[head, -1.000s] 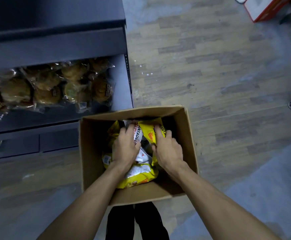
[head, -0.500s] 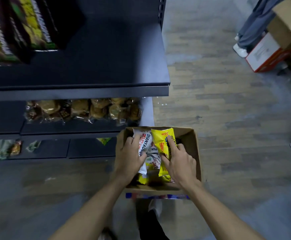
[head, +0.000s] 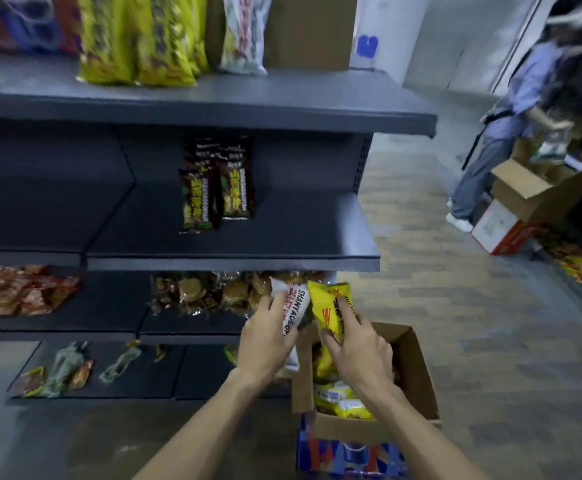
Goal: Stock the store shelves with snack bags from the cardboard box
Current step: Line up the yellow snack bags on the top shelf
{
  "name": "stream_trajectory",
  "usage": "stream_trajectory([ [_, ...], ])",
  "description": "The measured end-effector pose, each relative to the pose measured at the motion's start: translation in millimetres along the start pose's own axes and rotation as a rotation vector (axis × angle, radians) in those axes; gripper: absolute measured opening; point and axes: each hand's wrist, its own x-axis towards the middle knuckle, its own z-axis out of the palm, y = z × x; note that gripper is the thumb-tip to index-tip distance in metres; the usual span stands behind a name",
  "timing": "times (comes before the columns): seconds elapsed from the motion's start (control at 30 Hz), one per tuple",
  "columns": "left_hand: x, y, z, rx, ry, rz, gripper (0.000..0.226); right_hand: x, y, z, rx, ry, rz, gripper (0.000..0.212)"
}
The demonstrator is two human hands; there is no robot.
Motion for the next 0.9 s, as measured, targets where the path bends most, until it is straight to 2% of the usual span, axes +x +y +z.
stream_trajectory([
  [0.43, 47.4, 26.0, -202.2, 0.014, 0.384, 0.101, 0.053, 27.8, -140.4, -152.3, 0.107, 0.352, -0.224, 0.064],
  [0.67, 90.1, 26.0, -264.8, 0.058, 0.521, 0.071, 0.053, 76.5, -191.1, -206.5, 0.093, 0.427, -0.305, 0.065],
  [0.9, 129.4, 4.0, -302.7, 0.094, 0.624, 0.026, 0.057, 133.0, -248.0, -221.8, 0.124, 0.443, -0.403, 0.063],
])
